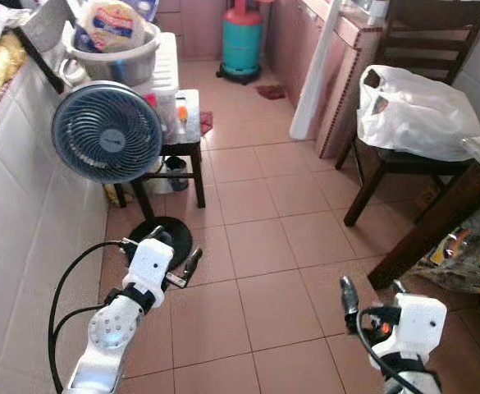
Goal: Setting the table
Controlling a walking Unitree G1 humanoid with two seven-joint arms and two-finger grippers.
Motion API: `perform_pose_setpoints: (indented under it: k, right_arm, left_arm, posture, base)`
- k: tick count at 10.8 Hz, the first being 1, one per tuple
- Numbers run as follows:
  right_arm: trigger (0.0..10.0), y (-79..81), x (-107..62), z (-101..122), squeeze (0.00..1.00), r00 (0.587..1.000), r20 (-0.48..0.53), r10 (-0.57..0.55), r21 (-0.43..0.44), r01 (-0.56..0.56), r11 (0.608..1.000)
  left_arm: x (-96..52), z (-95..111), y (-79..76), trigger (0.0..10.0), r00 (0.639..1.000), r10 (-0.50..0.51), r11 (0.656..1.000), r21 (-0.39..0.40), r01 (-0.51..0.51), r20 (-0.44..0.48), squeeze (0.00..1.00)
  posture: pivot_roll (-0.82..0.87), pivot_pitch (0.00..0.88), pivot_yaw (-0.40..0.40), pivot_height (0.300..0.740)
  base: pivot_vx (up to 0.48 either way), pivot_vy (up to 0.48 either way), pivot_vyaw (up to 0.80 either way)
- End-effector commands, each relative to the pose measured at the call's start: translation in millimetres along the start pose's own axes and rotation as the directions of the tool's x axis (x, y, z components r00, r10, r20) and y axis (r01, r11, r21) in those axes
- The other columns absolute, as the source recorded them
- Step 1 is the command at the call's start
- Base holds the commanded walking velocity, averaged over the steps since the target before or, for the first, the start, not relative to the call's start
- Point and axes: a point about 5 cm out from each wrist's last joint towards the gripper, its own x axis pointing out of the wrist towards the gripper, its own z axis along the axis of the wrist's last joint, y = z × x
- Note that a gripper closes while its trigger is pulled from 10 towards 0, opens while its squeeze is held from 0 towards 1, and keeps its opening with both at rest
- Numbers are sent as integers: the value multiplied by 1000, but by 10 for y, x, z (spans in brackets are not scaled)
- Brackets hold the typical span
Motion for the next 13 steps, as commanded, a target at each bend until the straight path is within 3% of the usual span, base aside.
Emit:
perform_pose_setpoints:
  k: [1,5,7,11,13]
  right_arm:
    - [10000,3,-13,26,0,1000,-1,4,-3,-4,1000]
    - [10000,-2,34,60,0,1000,8,4,-7,-4,1000]
    - [10000,-12,-30,82,0,1000,16,18,-24,-18,1000]
    - [10000,-299,-218,110,0,998,3,-63,-61,63,996]
    - [10000,-154,-169,114,0,999,10,-48,-43,48,998]
  left_arm:
    - [-18,7,3,10000,1000,0,1000,14,0,-2,0]
    - [105,137,-17,10000,999,-11,999,37,10,36,0]
    - [125,160,-32,10000,999,-22,999,42,20,45,0]
    - [113,184,19,10000,998,-23,997,75,19,51,0]
    - [160,230,-4,10000,997,-35,996,83,30,65,0]
  posture:
    - [120,122,-38,740]
    - [120,114,-28,740]
    - [112,110,-26,740]
    - [101,116,-8,740]
    - [95,118,7,740]
  base:
    - [0,0,-800]
    - [0,0,-800]
    - [0,0,0]
    - [0,0,0]
    - [0,0,-625]
